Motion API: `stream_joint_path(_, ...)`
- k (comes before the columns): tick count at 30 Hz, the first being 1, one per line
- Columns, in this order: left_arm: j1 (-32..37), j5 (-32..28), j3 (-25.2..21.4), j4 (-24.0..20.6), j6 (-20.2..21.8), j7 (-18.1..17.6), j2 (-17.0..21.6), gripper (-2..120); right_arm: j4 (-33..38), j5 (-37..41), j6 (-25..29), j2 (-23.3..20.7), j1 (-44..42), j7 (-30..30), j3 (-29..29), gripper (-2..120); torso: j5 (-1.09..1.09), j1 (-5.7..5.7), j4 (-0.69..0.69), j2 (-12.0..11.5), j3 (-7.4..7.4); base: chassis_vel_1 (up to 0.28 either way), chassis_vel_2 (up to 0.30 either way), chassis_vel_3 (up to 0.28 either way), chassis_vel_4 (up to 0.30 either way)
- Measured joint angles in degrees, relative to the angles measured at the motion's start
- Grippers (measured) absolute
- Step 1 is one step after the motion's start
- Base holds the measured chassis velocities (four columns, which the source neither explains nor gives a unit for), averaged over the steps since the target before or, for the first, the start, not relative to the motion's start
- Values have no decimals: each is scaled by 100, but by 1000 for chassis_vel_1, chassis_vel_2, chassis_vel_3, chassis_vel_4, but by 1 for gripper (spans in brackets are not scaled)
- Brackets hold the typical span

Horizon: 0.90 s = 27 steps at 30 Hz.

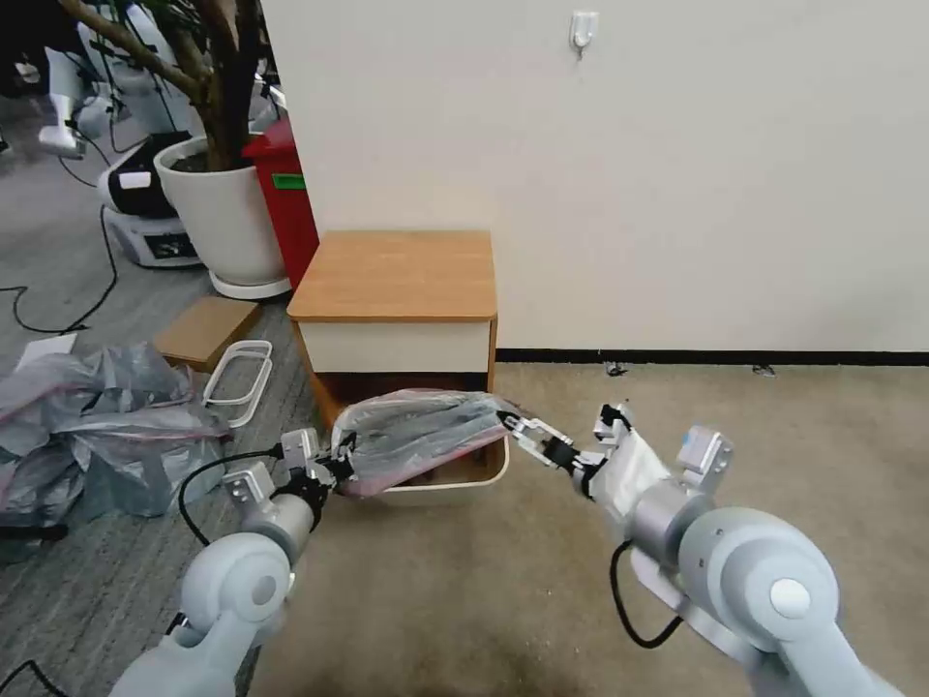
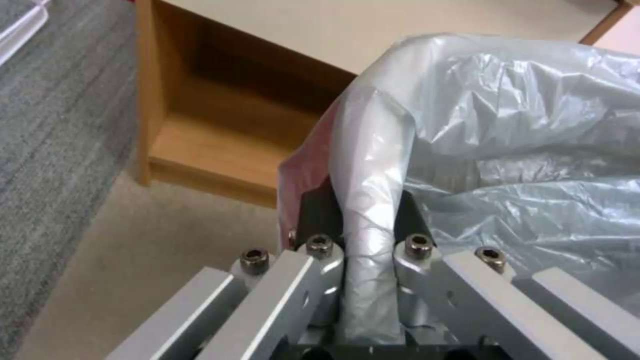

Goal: Pick up the garbage bag from the table and place it over the trash can.

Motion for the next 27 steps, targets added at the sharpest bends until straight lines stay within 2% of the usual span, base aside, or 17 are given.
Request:
stream_joint_path(5,-22,18,46,-14,0,0,-48,4,-148,-108,3,219,35,7,-140,82,0,0,0,0,0,0,0,0,0)
stream_joint_path(27,-174,25,254,3,36,0,-198,4,-716,-522,27,325,236,-54,-350,73,1,0,0,0,0,0,0,0,0)
